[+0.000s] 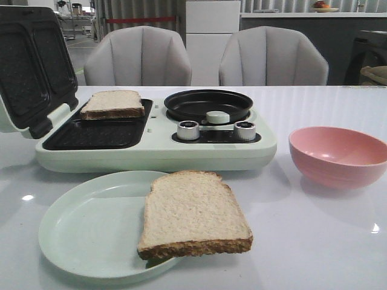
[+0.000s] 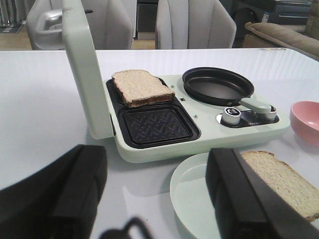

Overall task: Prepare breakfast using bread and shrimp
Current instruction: 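Open the left gripper and withdraw it from the sandwich maker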

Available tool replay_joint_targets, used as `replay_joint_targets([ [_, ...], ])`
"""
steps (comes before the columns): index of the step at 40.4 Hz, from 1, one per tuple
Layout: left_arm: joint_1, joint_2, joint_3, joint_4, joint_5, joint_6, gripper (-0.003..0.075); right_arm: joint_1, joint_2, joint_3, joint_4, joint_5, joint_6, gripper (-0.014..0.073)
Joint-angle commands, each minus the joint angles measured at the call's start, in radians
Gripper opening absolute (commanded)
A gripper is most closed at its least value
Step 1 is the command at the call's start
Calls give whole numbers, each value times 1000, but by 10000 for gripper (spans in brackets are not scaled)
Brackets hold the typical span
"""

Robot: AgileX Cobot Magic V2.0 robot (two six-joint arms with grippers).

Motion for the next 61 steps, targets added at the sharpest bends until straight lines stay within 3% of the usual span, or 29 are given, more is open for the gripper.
replay_joint_targets([
  [1, -7, 9, -29, 1, -93, -8, 438, -4, -20, -8, 31, -169, -2, -34],
  [9, -7, 9, -29, 16, -95, -8, 412, -3, 41, -136, 45, -142, -3, -34],
  [19, -7, 9, -29, 16, -97, -8, 405, -3, 281, -362, 49, 215, -3, -34],
  [36, -7, 9, -29, 16, -97, -8, 405, -3, 337, -391, 68, 261, -2, -20],
  [40, -7, 9, -29, 16, -97, -8, 405, -3, 378, -428, 68, 316, -3, 96],
  [44, -7, 9, -29, 16, -97, -8, 405, 4, 442, -472, 68, 364, -3, 312],
  [48, -7, 9, -29, 16, -97, -8, 405, 25, 520, -515, 73, 398, -3, 459],
  [61, -7, 9, -29, 16, -97, -8, 405, 134, 831, -659, 239, 492, -7, 488],
])
